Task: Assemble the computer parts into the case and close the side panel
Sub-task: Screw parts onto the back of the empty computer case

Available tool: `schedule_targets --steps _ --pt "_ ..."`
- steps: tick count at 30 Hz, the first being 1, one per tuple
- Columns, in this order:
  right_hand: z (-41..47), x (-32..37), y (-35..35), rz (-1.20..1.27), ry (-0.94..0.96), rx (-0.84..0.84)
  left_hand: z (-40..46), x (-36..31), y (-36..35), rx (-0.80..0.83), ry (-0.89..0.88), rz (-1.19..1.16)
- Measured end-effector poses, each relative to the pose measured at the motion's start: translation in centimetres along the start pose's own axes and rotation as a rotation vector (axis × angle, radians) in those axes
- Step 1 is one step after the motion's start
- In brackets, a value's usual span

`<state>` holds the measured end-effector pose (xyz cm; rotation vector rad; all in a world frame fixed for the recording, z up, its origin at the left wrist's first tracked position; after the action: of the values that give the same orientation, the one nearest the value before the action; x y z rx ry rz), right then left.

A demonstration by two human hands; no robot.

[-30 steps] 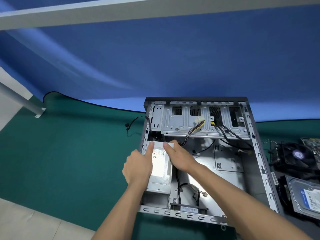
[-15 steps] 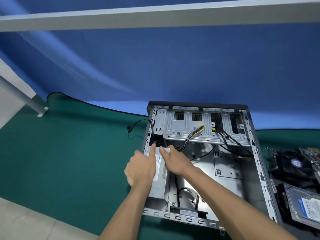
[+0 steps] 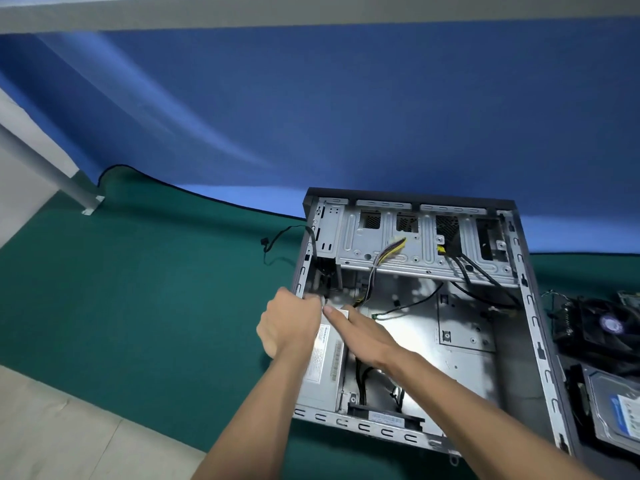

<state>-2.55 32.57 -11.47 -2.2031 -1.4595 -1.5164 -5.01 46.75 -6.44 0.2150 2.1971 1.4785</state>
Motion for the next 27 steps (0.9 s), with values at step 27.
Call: schedule_targets --steps 27 --pt "-1.6 2.3 -0.3 -0.072 -0.141 -0.246 -1.4 2.2 0.2 0.019 -0.1 -0.046"
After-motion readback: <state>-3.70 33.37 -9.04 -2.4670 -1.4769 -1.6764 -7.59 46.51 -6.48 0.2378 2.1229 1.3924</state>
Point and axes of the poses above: each hand's wrist, its own z-axis towards the middle knuckle, its own y-axis out of the back of the hand, x = y × z, the point moved 6 cm from there along z, towards the middle knuckle, and after that the axes turned 8 degrees about y, right-handed, at the moved point
